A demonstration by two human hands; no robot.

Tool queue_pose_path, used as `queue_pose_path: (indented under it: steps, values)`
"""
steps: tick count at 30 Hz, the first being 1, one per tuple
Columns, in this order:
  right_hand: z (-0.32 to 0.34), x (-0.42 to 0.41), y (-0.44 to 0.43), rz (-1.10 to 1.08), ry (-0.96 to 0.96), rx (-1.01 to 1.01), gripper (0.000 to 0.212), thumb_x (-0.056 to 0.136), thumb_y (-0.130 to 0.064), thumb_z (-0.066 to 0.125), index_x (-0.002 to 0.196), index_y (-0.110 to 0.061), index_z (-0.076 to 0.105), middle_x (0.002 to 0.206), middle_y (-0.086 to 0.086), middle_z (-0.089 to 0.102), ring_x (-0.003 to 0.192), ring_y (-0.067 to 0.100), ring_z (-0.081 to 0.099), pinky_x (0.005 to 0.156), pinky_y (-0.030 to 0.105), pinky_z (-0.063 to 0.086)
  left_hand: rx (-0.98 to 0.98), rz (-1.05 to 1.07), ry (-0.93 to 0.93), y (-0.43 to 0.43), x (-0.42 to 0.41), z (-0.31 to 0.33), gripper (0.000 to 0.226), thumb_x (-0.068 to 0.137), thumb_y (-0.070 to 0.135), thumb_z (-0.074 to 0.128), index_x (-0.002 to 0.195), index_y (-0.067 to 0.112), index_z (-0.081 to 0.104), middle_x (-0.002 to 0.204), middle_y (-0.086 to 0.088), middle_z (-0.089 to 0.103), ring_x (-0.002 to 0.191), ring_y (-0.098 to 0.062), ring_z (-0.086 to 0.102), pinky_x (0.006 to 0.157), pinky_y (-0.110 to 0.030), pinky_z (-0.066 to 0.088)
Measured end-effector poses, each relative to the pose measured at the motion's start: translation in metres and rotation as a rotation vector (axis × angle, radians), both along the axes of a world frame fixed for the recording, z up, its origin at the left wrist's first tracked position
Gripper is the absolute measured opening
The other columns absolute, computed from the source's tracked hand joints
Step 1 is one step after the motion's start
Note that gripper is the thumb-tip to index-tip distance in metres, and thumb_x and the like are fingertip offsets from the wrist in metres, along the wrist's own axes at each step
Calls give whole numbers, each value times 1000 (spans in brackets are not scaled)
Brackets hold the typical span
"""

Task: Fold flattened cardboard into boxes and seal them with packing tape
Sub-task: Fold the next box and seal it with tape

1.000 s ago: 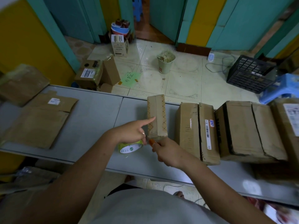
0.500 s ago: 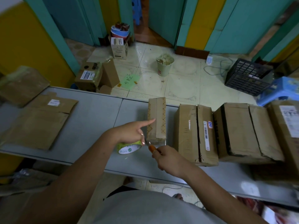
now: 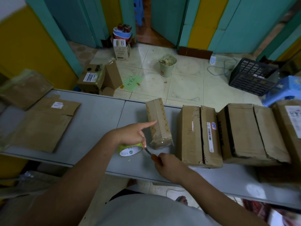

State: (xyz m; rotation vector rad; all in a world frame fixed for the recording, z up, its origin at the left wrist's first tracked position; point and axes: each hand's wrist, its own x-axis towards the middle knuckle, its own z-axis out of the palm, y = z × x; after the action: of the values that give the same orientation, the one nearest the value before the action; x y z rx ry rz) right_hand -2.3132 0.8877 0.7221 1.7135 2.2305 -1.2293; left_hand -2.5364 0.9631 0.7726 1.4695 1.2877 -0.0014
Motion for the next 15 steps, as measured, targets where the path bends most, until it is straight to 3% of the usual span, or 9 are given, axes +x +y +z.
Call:
queue_pose_path:
  steps: [3,6,9,13,15]
  values:
    - [-32,-1,-2,162,-127,94,31,105,-30,51,125,-9,62,120,15,67,105,32,68,88,34,52,6,-3,-6,-1,2,1,100,97,7,64,160,63,9,93,7,82,90,-8,78,100,-43,58]
    - [-56,-4,-1,223,-173,48,47,102,-14,54,148,-11,48,140,15,49,122,32,56,102,35,46,23,-7,-30,-2,1,1,98,99,8,62,162,61,9,93,7,82,93,-7,78,104,-42,56]
    - [-60,-4,2,180,-125,59,41,104,-15,53,145,-13,55,141,19,44,126,38,50,100,37,42,57,-15,-40,-6,1,0,96,100,8,59,161,64,8,92,9,81,92,-7,77,100,-42,58]
    - [-43,-1,2,148,-105,125,45,100,-13,58,145,-9,53,151,17,39,138,32,42,115,32,37,93,-8,-45,-9,-2,-7,95,103,12,61,158,68,8,96,10,81,93,-10,77,98,-46,60]
    - [-20,8,0,160,67,210,34,99,-18,60,132,-13,65,136,9,56,124,26,57,104,31,47,100,-3,-62,-11,-4,-12,95,103,14,62,156,71,8,98,12,80,93,-9,77,97,-45,61]
